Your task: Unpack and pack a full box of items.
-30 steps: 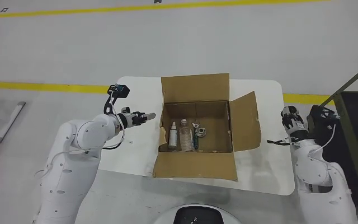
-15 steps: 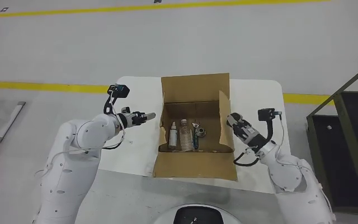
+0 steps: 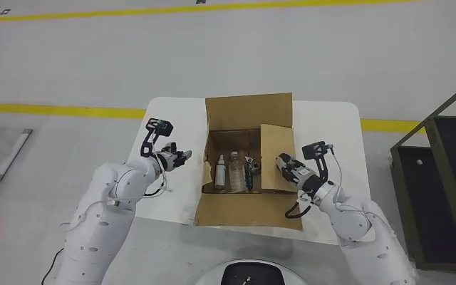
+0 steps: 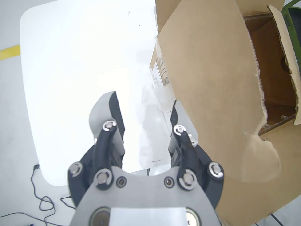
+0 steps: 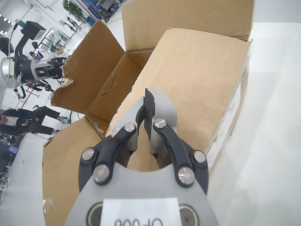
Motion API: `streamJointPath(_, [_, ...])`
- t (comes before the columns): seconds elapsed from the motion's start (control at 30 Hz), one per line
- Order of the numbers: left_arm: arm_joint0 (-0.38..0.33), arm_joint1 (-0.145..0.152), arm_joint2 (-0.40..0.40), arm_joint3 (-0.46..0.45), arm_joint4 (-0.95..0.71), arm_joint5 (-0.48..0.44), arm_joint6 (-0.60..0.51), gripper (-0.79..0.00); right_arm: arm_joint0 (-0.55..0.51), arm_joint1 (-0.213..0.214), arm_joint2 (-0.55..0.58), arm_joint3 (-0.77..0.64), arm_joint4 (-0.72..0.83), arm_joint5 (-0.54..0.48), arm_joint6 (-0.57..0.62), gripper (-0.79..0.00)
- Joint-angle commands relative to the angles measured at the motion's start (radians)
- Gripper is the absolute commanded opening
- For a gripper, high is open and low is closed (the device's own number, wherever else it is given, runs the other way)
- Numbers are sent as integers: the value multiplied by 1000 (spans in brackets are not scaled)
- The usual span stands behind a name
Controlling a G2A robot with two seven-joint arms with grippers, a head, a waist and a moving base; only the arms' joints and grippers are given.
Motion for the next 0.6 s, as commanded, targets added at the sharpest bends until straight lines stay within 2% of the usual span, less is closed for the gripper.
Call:
streamJointPath(0.0, [-3, -2, 15, 19, -13, -29, 27, -785, 4, 1, -3, 0, -13, 23, 12, -785])
streamJointPath(0.33, [-57, -14, 112, 70, -94, -202, 71, -785, 41, 0, -4, 23, -22, 201, 89, -785])
streamJointPath(0.57, [-104, -25, 167, 116, -126, -250, 92, -785, 69, -3, -20, 48, -7, 237, 75, -785])
